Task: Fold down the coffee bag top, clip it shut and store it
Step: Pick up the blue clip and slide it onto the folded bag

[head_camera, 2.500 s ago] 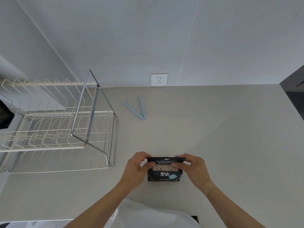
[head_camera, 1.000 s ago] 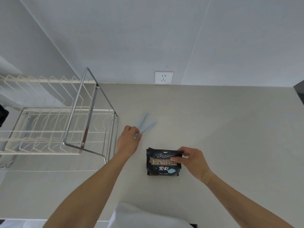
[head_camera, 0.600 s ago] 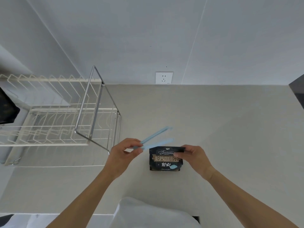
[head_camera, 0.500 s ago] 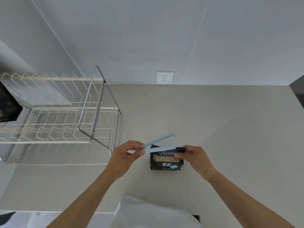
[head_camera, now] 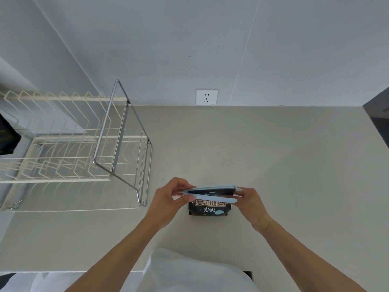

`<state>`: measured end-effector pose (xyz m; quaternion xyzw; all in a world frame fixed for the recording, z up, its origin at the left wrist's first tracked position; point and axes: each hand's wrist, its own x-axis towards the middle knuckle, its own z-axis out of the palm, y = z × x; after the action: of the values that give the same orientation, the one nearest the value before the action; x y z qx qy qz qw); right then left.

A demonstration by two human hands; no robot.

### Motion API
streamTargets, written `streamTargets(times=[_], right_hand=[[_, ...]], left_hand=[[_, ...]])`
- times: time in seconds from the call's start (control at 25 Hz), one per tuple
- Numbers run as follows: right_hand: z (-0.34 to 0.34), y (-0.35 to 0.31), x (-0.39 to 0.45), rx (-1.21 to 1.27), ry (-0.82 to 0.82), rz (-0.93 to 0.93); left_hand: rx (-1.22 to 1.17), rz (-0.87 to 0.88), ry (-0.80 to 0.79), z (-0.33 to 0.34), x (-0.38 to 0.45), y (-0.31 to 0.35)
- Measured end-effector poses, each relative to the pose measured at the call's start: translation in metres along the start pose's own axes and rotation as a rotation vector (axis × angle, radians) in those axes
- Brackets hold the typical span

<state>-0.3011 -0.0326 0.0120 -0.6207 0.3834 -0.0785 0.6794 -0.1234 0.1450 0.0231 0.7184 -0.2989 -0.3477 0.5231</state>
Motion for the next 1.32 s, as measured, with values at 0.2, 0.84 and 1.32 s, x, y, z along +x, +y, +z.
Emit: streamTargets(times=[0.2,0.84,1.32], right_hand=[[0.000,0.002,0.002,0.014,0.015,-0.009],[0.002,0.012,0.002,-0.073,0.085,-0.020],[-0.009,0.002,-0.020,0.020,0.162,-0.061]], left_hand=[[0.054,0.011,0.004,0.008,0.001,0.001],[0.889,0.506,-0.219,0.030,0.024,0.035],[0.897,0.385,-0.261,0.032,0.029,0.040]])
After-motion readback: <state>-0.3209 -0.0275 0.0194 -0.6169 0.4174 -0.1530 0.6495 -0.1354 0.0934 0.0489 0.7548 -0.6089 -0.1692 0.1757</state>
